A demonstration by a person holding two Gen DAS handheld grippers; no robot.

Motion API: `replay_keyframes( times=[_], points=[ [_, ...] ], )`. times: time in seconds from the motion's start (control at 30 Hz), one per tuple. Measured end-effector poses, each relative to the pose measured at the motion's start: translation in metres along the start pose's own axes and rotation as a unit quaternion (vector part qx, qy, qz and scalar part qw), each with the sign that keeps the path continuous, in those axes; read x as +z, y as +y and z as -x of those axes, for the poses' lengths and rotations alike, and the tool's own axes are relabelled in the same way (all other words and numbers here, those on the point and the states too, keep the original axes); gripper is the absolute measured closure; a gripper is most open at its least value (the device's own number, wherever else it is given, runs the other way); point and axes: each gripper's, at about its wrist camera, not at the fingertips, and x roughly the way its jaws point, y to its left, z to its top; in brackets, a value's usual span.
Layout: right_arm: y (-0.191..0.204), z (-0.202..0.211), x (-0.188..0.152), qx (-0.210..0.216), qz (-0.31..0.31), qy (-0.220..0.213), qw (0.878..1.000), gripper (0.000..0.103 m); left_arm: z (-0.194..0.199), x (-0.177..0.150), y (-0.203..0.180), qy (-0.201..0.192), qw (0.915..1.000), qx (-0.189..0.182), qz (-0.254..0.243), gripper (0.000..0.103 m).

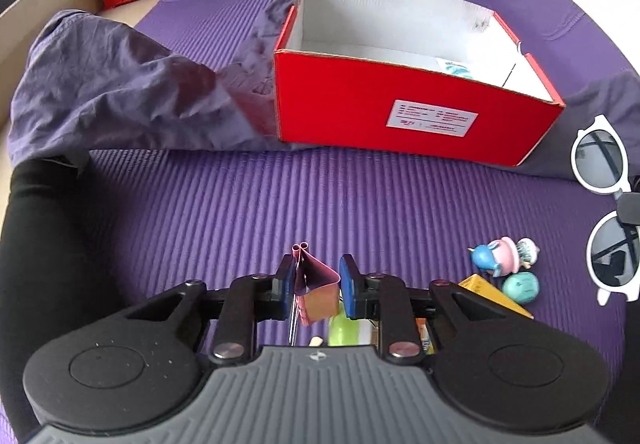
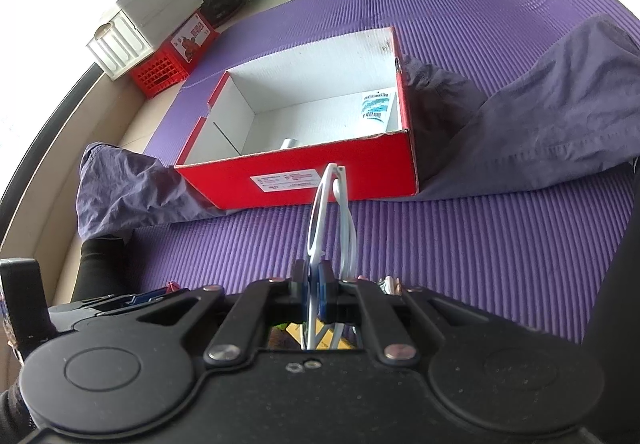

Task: Organize rigid objects
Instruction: 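Lift the sunglasses and binder clip and carry both toward the red shoebox, then lower both items into the shoebox and open both tools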

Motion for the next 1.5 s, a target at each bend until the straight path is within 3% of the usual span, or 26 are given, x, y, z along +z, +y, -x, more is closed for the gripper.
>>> replay_keyframes(
  times=[0.27, 0.67, 1.03, 1.5],
  points=[
    [-0.001, -0.004, 0.015, -0.001, 0.0, -0.005, 1.0, 0.098, 0.018, 0.031, -0.011, -0.015, 0.9994, -0.032, 0.001, 0.08],
    [0.007, -0.024, 0.092, -0.007, 0.018, -0.04, 0.999, 0.098, 0.031, 0.138, -0.028, -0.07, 0.9963, -0.05, -0.009, 0.08],
    [0.009, -0.099, 0.141, -0.037, 0.037, -0.024, 0.998, 0.098, -0.046, 0.201, -0.035, -0.052, 0.9979, -0.032, -0.019, 0.08],
    [0.002, -0.184, 0.146, -0.048, 0.021, 0.035, 0.998, 0.098, -0.144, 0.217, -0.039, 0.015, 0.9995, -0.018, -0.022, 0.08]
  ],
)
